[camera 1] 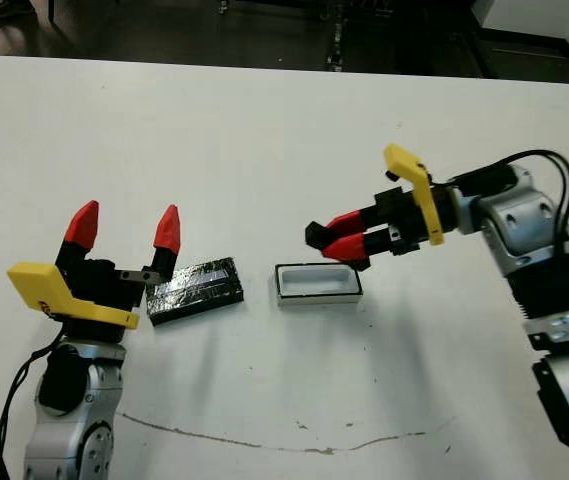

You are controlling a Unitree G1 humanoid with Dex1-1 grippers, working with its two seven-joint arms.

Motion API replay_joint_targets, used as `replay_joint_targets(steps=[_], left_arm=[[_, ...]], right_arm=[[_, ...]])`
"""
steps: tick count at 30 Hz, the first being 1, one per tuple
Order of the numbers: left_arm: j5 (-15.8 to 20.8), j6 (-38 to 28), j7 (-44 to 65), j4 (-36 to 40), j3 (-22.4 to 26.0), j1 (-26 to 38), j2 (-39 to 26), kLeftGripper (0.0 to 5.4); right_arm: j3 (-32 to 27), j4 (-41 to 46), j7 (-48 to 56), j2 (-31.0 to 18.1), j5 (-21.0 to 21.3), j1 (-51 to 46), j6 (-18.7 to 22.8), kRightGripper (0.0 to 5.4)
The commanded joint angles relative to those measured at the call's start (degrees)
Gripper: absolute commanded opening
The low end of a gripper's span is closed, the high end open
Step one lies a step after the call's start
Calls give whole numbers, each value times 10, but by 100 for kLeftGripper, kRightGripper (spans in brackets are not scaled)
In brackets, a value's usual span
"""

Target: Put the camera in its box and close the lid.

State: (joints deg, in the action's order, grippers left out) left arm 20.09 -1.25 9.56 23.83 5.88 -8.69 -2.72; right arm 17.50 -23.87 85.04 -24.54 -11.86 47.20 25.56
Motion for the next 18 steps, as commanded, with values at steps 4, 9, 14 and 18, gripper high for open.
replay_joint_targets(steps=[4,9,14,18], left_arm=[[1,6,1,0,0,-1,-2,540],[-2,10,-3,5,-1,-2,-2,540],[2,9,-1,6,-1,-5,0,540],[-2,10,-4,7,0,-7,-1,540]], right_arm=[[1,-2,-5,5,1,-7,-13,166],[7,-7,-1,10,3,-7,-21,166],[13,-12,-2,12,8,-9,-31,166],[17,-8,-5,12,11,-13,-29,166]])
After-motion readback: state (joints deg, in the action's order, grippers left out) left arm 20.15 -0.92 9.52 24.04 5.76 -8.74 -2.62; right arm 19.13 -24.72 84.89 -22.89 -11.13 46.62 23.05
